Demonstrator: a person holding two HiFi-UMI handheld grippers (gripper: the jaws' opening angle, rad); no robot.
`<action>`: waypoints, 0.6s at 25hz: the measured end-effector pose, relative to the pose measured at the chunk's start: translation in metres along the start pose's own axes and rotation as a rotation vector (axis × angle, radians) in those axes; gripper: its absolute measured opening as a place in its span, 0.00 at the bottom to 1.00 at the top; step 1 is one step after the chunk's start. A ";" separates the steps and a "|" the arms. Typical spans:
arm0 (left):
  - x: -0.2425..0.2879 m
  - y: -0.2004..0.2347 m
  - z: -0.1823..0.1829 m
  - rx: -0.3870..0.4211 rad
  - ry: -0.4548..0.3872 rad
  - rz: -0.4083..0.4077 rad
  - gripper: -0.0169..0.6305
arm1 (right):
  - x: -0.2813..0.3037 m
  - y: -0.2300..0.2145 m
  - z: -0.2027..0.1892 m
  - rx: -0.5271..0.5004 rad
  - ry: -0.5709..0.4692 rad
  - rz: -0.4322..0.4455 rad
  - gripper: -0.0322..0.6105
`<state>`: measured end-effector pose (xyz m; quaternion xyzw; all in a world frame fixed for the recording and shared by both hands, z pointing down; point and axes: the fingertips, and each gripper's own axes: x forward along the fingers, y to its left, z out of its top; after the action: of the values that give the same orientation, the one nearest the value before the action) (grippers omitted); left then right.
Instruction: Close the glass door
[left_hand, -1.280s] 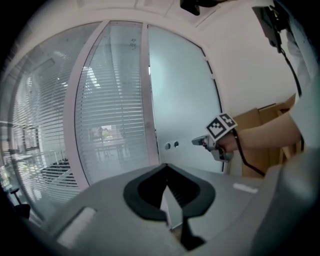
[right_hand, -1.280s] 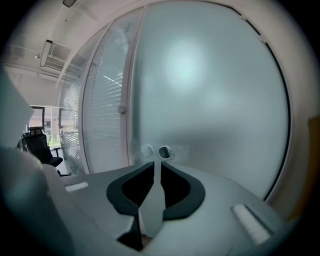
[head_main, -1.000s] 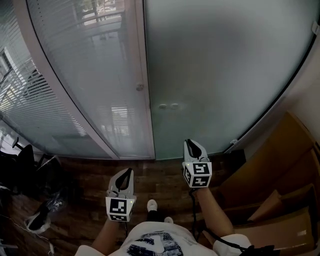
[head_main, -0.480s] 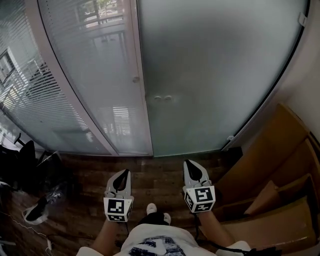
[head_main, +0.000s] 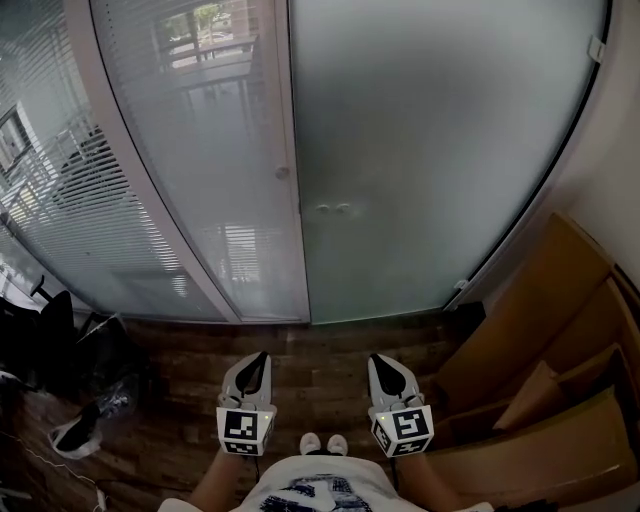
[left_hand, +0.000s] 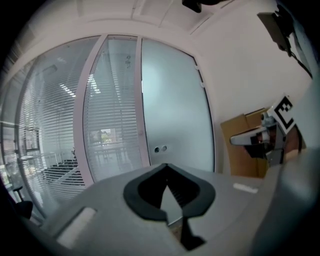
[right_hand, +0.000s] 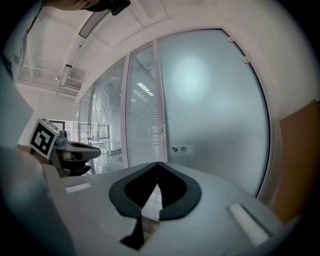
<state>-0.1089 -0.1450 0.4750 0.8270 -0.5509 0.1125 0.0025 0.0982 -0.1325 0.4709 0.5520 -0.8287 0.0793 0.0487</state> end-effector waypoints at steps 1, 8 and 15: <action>-0.003 0.001 -0.001 -0.004 0.001 0.000 0.03 | 0.001 0.003 0.001 -0.001 -0.003 -0.001 0.06; -0.006 -0.008 -0.002 -0.012 -0.009 -0.016 0.03 | 0.003 0.007 0.000 -0.010 0.000 0.002 0.06; -0.004 -0.015 -0.001 -0.017 -0.006 -0.028 0.03 | 0.007 0.013 0.000 -0.012 -0.001 0.025 0.06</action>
<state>-0.0971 -0.1349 0.4773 0.8349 -0.5402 0.1056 0.0094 0.0834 -0.1335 0.4708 0.5411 -0.8361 0.0747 0.0504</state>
